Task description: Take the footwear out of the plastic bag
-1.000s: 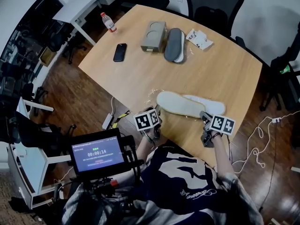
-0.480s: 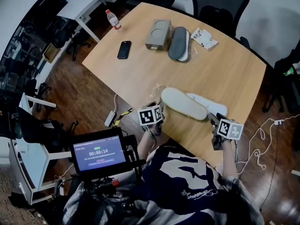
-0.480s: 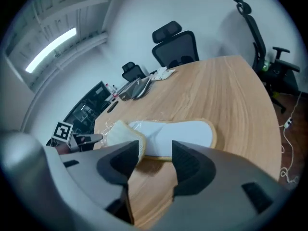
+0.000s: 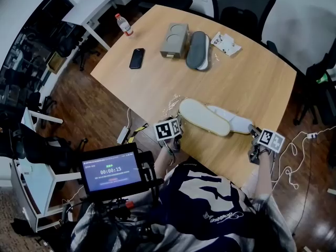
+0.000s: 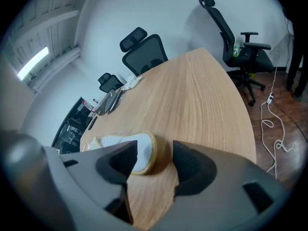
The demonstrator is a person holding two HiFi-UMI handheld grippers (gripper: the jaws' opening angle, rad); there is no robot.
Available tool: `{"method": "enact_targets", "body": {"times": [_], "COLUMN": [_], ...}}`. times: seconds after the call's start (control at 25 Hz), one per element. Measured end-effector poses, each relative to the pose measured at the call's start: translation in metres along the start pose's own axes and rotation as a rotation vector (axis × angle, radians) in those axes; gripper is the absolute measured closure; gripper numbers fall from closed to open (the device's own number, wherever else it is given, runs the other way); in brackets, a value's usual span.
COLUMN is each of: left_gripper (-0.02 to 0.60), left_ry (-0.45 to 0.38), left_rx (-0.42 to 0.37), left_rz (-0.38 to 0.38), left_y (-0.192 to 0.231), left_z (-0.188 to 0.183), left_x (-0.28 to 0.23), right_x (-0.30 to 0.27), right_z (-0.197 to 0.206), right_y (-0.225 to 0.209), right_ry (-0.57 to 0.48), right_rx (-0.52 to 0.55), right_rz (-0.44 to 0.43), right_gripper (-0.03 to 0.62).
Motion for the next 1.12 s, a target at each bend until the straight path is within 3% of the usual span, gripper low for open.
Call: {"method": "enact_targets", "body": {"times": [0.16,0.32,0.36,0.44,0.64,0.92,1.12], "left_gripper": [0.443,0.443,0.444,0.443,0.445,0.445,0.445], "left_ry": [-0.012,-0.026,-0.029,-0.028,-0.021,-0.029,-0.041], "left_rx": [-0.005,-0.016,-0.018,-0.021,-0.033,-0.079,-0.069], "left_rz": [-0.023,-0.049,-0.053,-0.056,-0.055,-0.080,-0.094], "left_y": [0.001,-0.002,-0.002,-0.004,-0.003,-0.004,-0.005], "left_z": [0.002,0.003,0.003,0.003,0.003,0.005,0.005], "left_x": [0.001,0.003,0.002,0.002,0.000,-0.001,-0.001], "right_x": [0.001,-0.007,-0.009,-0.013,-0.003,0.059,0.108], "right_z": [0.003,0.010,0.012,0.015,0.006,-0.021,-0.034], "right_y": [-0.002,0.010,0.012,0.012,0.020,0.028,0.031], "right_ry": [-0.006,0.028,0.030,0.032,-0.052,-0.183,-0.299], "right_rx": [-0.024,-0.083,-0.086,-0.083,-0.105,0.052,0.076], "right_rz": [-0.031,-0.157,-0.154,-0.119,-0.139,-0.048,-0.025], "right_gripper": [0.378,0.385,0.395,0.507,0.545,0.556,0.563]}}
Point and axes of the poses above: the fingertips, and each gripper's own axes: x backward along the fingers, y to its left, z out of its underside, the point moved 8 cm from there along x, backward along the fingers, and after that the axes turned 7 degrees about -z, right-handed, at the moved point
